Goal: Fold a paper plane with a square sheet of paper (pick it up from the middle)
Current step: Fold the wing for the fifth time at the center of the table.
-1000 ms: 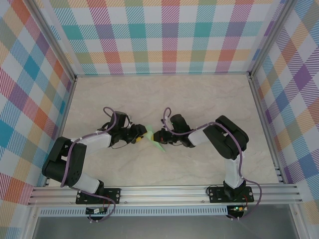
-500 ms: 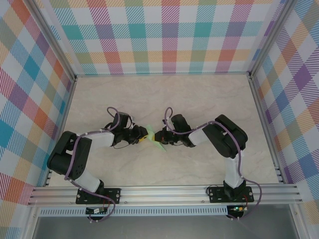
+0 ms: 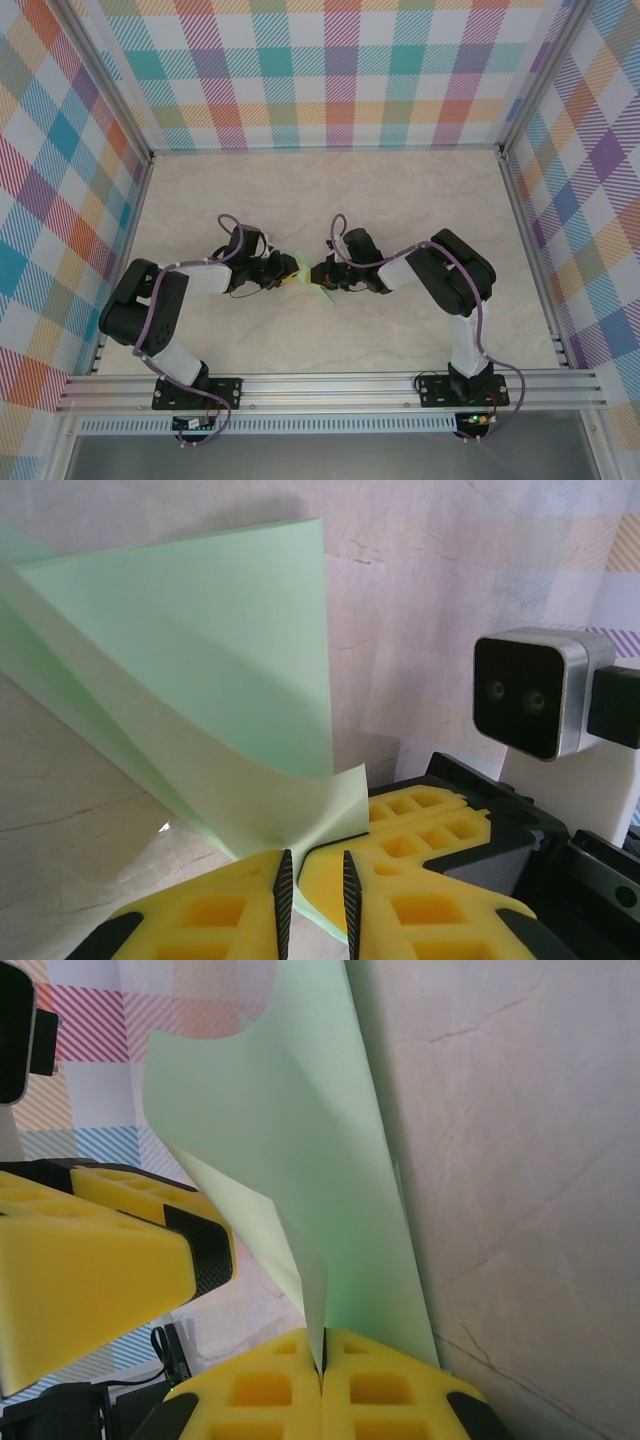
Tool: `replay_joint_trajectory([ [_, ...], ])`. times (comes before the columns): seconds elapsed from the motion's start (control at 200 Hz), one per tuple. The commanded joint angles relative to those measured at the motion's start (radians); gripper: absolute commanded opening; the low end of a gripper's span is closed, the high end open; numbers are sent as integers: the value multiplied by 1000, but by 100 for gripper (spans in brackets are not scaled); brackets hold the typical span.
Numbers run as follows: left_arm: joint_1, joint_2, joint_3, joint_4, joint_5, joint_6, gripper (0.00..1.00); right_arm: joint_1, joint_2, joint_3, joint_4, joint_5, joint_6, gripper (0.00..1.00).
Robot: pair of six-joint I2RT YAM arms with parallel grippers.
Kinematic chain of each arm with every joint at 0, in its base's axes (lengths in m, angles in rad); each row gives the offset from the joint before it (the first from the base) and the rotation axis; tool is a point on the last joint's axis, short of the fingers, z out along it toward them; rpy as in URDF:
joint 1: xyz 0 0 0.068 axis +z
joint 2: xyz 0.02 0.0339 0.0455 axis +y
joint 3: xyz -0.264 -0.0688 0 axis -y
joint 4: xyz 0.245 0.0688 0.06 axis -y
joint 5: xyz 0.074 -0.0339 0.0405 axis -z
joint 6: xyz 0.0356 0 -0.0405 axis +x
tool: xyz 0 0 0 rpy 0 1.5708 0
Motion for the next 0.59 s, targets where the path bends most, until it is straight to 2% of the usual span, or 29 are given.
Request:
replay_joint_trajectory([
  [0.0, -23, 27, 25, 24, 31, 28, 22, -6, 30, 16, -55, 9, -11, 0],
  [0.59, -24, 96, 45, 11, 6, 53, 17, -7, 32, 18, -93, 7, -24, 0],
])
